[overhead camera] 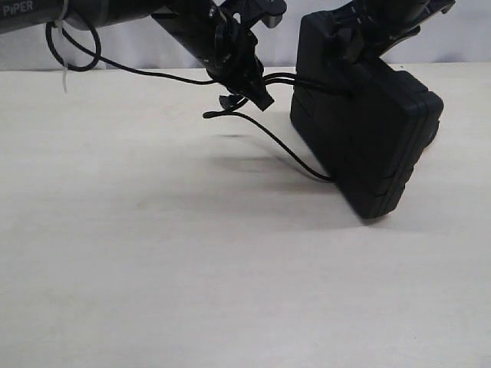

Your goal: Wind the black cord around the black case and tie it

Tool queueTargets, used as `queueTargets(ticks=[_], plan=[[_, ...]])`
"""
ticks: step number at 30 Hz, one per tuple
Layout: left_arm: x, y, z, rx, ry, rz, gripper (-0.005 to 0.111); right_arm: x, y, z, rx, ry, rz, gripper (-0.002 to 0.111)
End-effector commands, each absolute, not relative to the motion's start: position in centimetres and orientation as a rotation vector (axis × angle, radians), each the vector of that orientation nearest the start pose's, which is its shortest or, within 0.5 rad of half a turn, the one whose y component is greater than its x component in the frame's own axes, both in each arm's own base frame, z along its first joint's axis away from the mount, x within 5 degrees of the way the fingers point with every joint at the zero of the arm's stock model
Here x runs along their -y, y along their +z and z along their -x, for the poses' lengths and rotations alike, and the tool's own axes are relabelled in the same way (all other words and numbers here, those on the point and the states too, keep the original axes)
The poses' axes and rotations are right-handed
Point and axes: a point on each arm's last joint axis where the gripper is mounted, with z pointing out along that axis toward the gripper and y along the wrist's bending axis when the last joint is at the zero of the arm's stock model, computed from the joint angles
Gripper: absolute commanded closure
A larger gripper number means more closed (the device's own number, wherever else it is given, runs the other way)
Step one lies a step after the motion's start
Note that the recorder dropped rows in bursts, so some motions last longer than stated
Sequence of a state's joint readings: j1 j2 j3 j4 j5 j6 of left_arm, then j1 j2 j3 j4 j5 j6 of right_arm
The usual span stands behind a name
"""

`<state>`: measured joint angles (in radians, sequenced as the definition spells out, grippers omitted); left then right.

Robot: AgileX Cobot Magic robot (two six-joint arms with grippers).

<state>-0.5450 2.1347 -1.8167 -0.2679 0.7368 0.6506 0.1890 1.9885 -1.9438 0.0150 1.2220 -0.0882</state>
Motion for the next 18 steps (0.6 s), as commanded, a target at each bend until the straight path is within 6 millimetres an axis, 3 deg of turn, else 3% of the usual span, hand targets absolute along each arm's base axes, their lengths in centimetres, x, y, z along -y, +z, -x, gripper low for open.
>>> queueTargets(ticks=[1,11,18], plan=[[26.4,24.0,-40.7,-2.17,-0.271,-1.219,0.107,-8.0,31.9,-42.4,-2.714,0.042,0.371,0.073],[26.2,24.9,-41.5,-2.141,-0.284,-1.07,0.107,-8.0,31.9,-42.4,-2.714,0.045,0.371,0.073],[26.2,24.3,-41.4,-2.151,-0.275,-1.087,0.107,-8.0,31.9,-42.4,-2.714,0.045,0.371,0.073]])
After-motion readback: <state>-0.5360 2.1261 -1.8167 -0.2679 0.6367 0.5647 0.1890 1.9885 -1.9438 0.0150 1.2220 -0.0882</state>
